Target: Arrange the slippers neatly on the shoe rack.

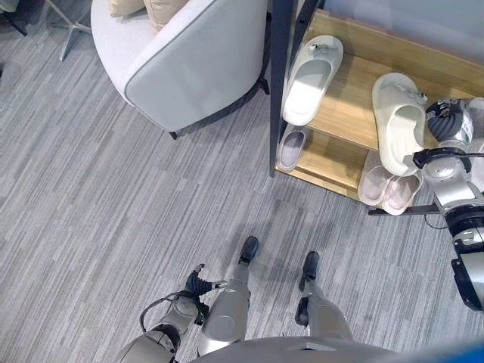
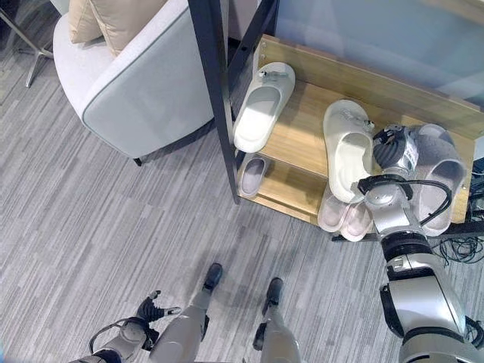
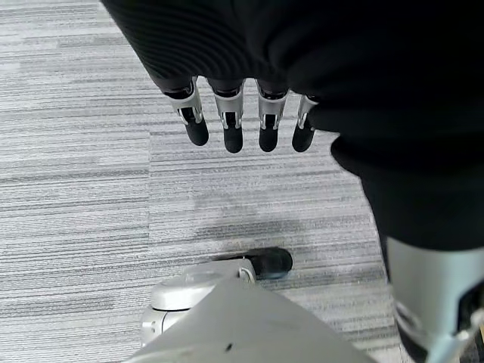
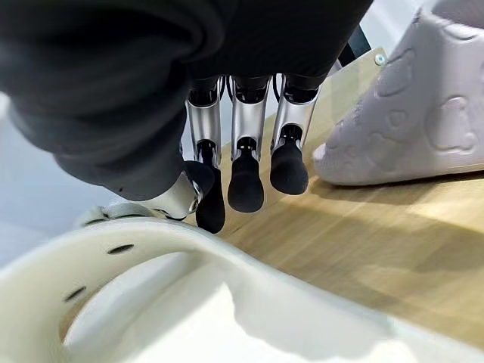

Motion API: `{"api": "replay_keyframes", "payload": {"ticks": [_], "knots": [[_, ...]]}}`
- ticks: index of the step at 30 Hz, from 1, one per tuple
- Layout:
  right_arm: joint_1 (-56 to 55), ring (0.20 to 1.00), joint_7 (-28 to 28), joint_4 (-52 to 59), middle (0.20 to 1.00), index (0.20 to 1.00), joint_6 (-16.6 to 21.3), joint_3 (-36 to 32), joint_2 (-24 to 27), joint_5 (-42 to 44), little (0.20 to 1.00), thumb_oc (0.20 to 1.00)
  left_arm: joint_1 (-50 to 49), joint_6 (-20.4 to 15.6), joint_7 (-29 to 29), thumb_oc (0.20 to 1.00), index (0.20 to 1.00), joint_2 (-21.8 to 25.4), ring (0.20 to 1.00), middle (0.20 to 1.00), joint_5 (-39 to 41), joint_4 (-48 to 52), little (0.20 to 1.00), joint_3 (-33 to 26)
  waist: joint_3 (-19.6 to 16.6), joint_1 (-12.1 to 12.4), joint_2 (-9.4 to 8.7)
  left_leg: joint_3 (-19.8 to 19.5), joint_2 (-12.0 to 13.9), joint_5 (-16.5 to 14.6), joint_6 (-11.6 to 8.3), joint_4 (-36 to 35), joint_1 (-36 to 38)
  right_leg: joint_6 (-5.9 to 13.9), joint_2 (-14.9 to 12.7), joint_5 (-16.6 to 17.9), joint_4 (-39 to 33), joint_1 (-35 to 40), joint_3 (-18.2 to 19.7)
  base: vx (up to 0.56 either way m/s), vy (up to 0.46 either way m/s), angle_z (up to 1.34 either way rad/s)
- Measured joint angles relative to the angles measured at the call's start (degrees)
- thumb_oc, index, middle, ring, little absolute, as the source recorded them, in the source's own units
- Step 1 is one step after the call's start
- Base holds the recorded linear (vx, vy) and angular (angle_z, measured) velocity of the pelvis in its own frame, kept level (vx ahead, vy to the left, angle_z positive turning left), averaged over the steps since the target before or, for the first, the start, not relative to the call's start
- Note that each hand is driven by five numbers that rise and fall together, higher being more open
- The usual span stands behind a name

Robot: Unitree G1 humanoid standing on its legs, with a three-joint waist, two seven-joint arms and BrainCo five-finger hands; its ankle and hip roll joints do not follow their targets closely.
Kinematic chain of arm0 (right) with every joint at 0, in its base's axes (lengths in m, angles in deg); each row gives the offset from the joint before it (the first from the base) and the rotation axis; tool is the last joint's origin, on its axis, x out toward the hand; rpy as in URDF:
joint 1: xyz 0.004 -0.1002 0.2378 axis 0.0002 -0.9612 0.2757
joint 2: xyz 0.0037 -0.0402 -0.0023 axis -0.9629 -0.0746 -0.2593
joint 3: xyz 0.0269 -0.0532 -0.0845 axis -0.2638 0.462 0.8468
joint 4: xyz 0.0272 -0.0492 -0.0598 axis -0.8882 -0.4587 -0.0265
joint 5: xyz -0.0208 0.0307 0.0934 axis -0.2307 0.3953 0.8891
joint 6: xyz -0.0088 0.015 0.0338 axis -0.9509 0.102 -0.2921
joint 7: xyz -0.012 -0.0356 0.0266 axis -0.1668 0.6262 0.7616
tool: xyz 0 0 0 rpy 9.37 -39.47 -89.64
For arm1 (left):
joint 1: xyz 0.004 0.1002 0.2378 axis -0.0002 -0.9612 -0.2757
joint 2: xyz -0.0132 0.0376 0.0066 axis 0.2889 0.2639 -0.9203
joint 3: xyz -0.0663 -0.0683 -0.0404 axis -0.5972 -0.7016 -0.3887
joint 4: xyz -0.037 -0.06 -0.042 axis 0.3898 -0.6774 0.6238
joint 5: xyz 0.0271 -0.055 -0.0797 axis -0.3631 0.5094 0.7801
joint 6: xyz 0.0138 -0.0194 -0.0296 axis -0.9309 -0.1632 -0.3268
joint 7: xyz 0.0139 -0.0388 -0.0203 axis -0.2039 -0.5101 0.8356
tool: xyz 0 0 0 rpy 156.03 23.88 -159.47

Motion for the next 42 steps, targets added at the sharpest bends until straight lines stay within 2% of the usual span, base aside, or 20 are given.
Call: {"api": "replay_keyframes", "payload": {"ticks": [12, 13, 14, 23, 32, 42], "knots": [[2.2, 0.2, -3.8, -2.1, 0.2, 0.2, -0.2, -1.2, 0.0, 3.3, 0.2, 0.2, 0.1, 0.0, 0.0, 1.0, 1.0, 0.0, 1.0, 1.0, 0.1, -0.1, 1.0, 0.0, 0.1, 0.2, 0.01, -1.7, -1.2, 0.3, 0.22, 0.0, -1.5, 0.4, -1.1, -0.2, 0.0, -0.4, -1.9, 0.0, 0.036, 0.08], [2.2, 0.373, -4.1, -2.1, 0.373, 0.373, -0.3, -1.4, 0.0, 3.3, 0.373, 0.373, 0.1, 0.0, 0.0, 1.0, 1.0, 0.0, 1.0, 1.0, 0.1, -0.1, 1.0, 0.0, 0.1, 0.2, 0.06, -1.7, -1.3, 0.3, 0.22, 0.0, -1.5, 0.43, -1.2, -0.2, 0.0, -0.4, -1.9, 0.0, 0.0, 0.0], [2.2, 1.0, -4.1, -2.2, 1.0, 1.0, -0.4, -1.4, 0.0, 3.3, 1.0, 1.0, 0.1, 0.0, 0.0, 1.0, 1.0, -0.1, 1.0, 1.0, 0.1, -0.1, 1.0, 0.0, 0.1, 0.3, 0.1, -1.8, -1.3, 0.4, 0.23, 0.0, -1.5, 0.45, -1.2, -0.2, 0.0, -0.4, -1.9, 0.0, 0.0, 0.0], [2.7, 1.0, -5.3, -3.5, 1.0, 1.0, -1.4, -2.0, 0.5, 1.1, 1.0, 1.0, 0.1, 0.0, -0.1, 1.0, 1.0, -0.2, 1.0, 1.0, 0.1, 0.0, 1.0, 0.0, 0.4, 0.0, 0.57, -1.7, -1.3, 0.4, 0.23, 0.0, -1.5, 0.64, -1.2, -0.4, 0.0, -0.5, -1.9, 0.0, 0.0, 0.0], [2.7, 1.0, -2.0, -4.1, 1.0, 1.0, -1.7, 1.9, 0.3, 0.9, 1.0, 1.0, 0.2, -0.1, 0.0, 1.0, 1.0, -0.4, 1.0, 1.0, 0.1, 0.0, 1.0, 0.0, 0.7, 0.0, 1.09, -1.6, -1.3, 0.4, 0.23, 0.0, -1.5, 0.65, -1.2, -0.4, 0.0, -0.6, -1.9, 0.0, 0.0, 0.0], [1.9, 1.0, -4.6, -3.0, 1.0, 1.0, -2.1, -1.2, -0.2, -1.3, 1.0, 1.0, 0.2, 0.0, 0.0, 1.0, 1.0, -0.4, 1.0, 1.0, 0.1, 0.0, 1.0, -0.1, 0.7, -0.1, 1.06, -1.6, -1.3, 0.4, 0.23, 0.0, -1.5, 0.65, -1.2, -0.4, 0.0, -0.5, -1.8, 0.0, 0.0, 0.0]]}}
